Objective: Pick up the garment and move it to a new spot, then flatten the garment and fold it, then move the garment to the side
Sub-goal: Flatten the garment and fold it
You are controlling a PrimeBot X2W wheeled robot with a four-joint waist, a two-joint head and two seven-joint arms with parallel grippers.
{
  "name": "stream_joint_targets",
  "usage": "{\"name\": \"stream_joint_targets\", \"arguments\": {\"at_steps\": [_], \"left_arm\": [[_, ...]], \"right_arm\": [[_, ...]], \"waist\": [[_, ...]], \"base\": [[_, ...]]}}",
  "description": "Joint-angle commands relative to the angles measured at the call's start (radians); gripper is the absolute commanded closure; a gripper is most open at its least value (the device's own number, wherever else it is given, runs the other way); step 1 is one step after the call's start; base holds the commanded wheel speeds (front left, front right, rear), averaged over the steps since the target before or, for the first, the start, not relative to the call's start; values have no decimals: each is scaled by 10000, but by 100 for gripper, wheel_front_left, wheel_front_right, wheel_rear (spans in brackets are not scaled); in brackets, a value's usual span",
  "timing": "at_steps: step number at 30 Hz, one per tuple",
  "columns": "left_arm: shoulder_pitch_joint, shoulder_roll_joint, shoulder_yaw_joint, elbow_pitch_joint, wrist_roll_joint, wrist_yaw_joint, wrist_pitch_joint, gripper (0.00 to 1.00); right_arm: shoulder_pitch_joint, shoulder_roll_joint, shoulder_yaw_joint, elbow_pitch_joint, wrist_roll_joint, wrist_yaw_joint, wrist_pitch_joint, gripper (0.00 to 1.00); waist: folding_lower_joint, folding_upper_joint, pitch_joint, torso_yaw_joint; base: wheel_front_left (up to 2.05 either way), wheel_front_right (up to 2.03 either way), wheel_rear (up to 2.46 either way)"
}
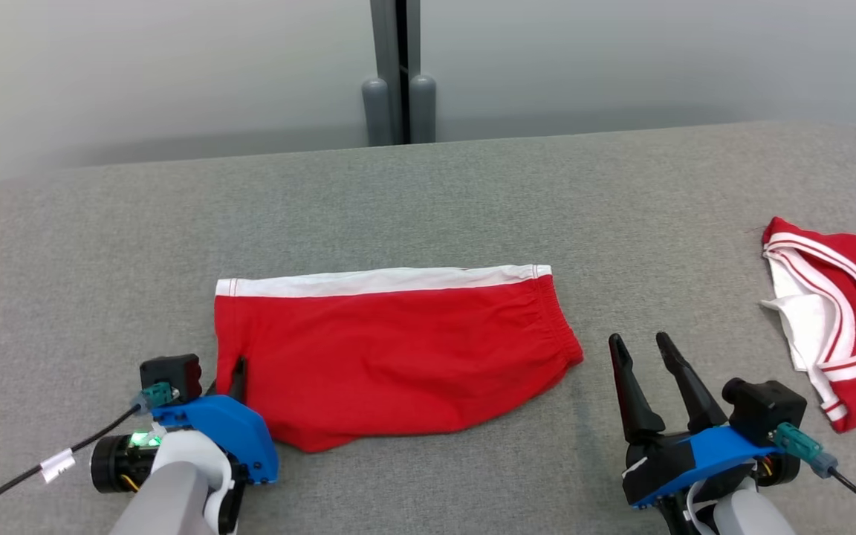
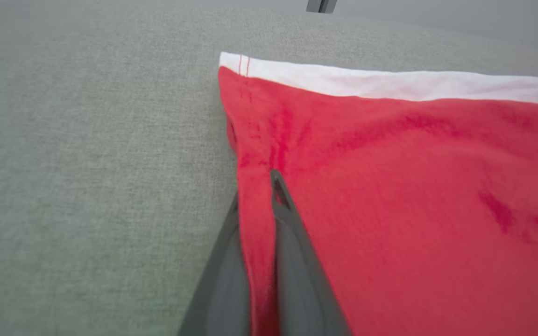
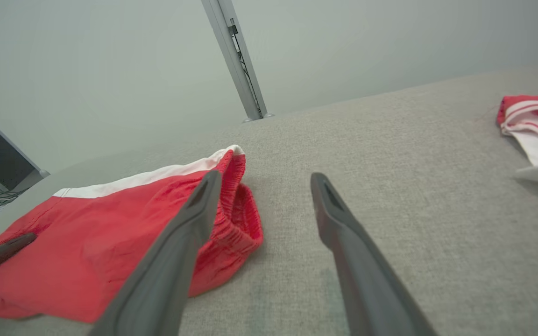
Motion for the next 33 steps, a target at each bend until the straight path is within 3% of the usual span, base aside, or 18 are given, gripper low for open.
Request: {"name": "stream_joint_targets", "arguments": {"at_steps": [1, 2, 3, 4, 10, 16, 25, 26, 27, 28, 33], "left_arm": [[138, -41, 1, -162, -45, 135, -148, 100], [194, -53, -2, -274, -21, 217, -252, 100], [267, -69, -45, -366, 34, 268, -331, 9], [336, -108, -72, -487, 51, 325, -416, 0], [496, -212, -253, -1148, 226, 431, -782, 0], [571, -368, -439, -1493, 250, 351, -874, 0], [664, -298, -544, -1820, 290, 340, -963, 0], [644, -292, -553, -1883, 307, 365, -970, 0], [638, -274, -556, -1941, 313, 386, -969, 0], [644, -255, -566, -1998, 350, 392, -981, 0], [741, -238, -641, -2418, 549, 547, -1021, 0]], "right_arm": [[40, -19, 67, 48, -28, 0, -44, 0], [-23, -17, 132, 68, -2, 0, -44, 0], [-114, -17, 192, 82, 6, 0, -44, 0], [-216, -19, 226, 106, 40, 0, -44, 0], [-1030, -23, 424, 804, -46, 0, -44, 0], [-1802, -22, 240, 2613, -35, 0, -39, 0], [-1705, -16, 493, 4532, 345, -2, 22, 0], [-1674, 0, 618, 4617, 456, -2, 25, 26], [-1630, 18, 772, 4674, 592, 0, 34, 45], [-1596, 33, 927, 4707, 710, 0, 51, 100], [-1568, 14, 1168, 4035, 1277, 1, 12, 100]], "waist": [[1, 2, 45, 111], [1, 2, 66, 165], [1, 2, 89, 217], [1, 2, 124, 273], [1, 2, 339, 622], [1, 2, 495, 1052], [1, 2, 612, 1242], [1, 2, 618, 1241], [1, 2, 626, 1234], [1, 2, 630, 1221], [1, 2, 631, 1116]], "base": [[0, 0, 0], [0, 0, 0], [0, 0, 0], [0, 0, 0], [0, 0, 0], [0, 0, 0], [0, 0, 0], [0, 0, 0], [0, 0, 0], [0, 0, 0], [0, 0, 0]]}}
